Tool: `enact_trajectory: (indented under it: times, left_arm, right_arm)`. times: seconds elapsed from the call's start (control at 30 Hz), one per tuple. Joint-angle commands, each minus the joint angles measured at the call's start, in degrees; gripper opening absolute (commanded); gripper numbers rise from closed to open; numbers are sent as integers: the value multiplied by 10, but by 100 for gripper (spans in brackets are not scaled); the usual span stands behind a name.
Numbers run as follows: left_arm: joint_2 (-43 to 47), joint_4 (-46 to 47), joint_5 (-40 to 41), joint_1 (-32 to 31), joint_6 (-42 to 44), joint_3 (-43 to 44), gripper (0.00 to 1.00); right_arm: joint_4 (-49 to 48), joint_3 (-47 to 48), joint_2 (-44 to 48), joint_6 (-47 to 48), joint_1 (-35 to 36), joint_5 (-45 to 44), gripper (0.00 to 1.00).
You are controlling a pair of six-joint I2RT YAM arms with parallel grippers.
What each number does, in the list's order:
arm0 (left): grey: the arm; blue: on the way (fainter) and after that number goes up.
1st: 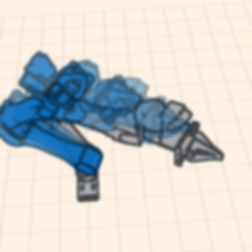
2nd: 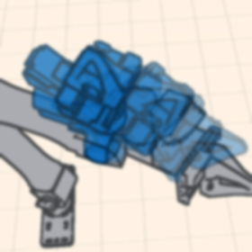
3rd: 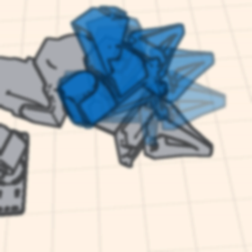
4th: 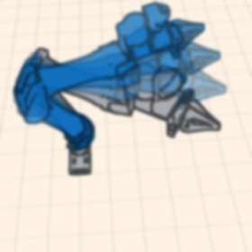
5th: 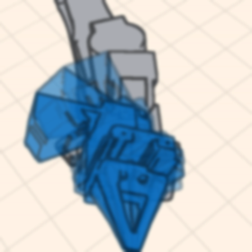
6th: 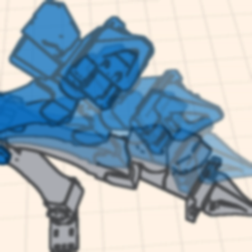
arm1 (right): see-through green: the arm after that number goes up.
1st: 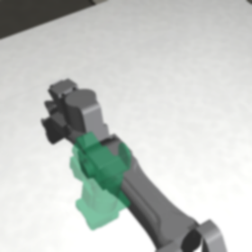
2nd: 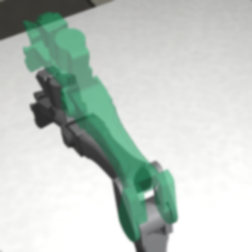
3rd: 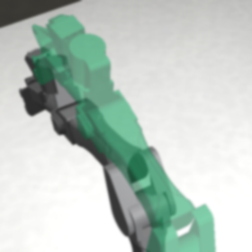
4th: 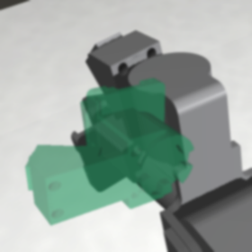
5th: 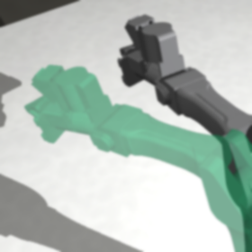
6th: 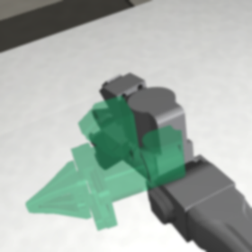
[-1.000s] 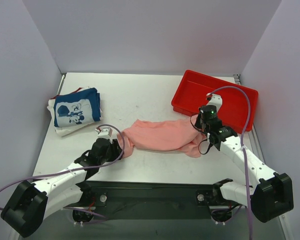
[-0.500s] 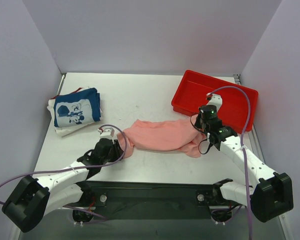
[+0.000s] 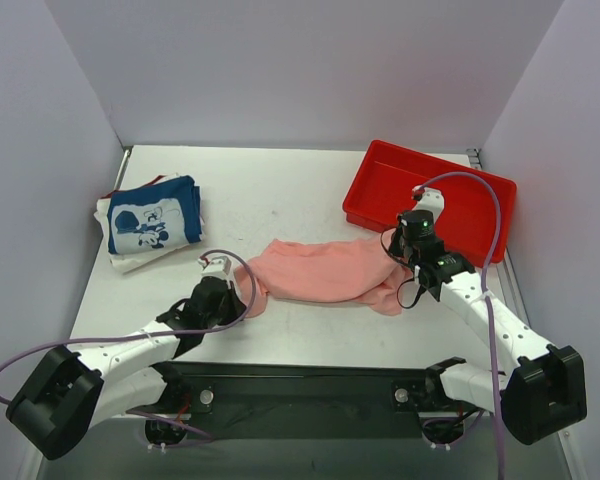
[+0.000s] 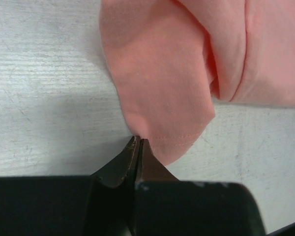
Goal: Fold and stack the t-shirts
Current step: Flatten out the tshirt
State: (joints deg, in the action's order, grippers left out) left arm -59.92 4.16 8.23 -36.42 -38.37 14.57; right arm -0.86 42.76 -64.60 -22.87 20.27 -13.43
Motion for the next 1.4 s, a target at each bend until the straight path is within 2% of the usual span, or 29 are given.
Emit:
enact_trajectory:
  times: [0.0, 0.1, 0.2, 0.33, 0.5, 0.6, 0.73, 0.83, 0.87, 0.93, 0.97, 1.03, 1.23, 1.37]
  left_arm:
    - [14, 22, -34, -1, 25, 17, 0]
    - [36, 17, -30, 3, 51, 38, 0]
    - [55, -17, -30, 33, 82, 75, 0]
    - [98, -41, -53, 100, 112, 108, 0]
    - [159, -92, -52, 148, 139, 150, 0]
    - [177, -101, -50, 179, 149, 172, 0]
    - [170, -89, -52, 224, 155, 199, 0]
    - [157, -65, -82, 263, 149, 217, 0]
    - [151, -54, -117, 277, 140, 226, 0]
    - [144, -27, -149, 284, 132, 237, 0]
    - [140, -22, -169, 285, 130, 242, 0]
    - [127, -13, -183, 286, 126, 252, 0]
    - [105, -2, -203, 304, 128, 269, 0]
    - [98, -2, -213, 311, 128, 292, 0]
  right_arm:
    - [-16, 14, 20, -3, -2, 3, 6]
    - [-12, 15, 26, -2, -2, 6, 7]
    - [-5, 22, 37, -3, -2, 14, 7]
    - [-1, 39, 54, -1, -1, 37, 8]
    - [6, 93, 47, 14, 1, 47, 9]
    - [5, 147, 17, 27, -1, 52, 10]
    - [24, 237, -67, 40, -15, 67, 13]
    - [41, 308, -135, 48, -33, 86, 25]
    - [71, 348, -163, 48, -37, 85, 46]
    - [109, 370, -172, 51, -40, 79, 61]
    - [114, 362, -165, 49, -38, 80, 67]
    - [98, 295, -121, 31, -33, 89, 71]
    - [18, 75, 6, -29, -6, 114, 70]
    - [14, 6, 29, -41, 22, 73, 67]
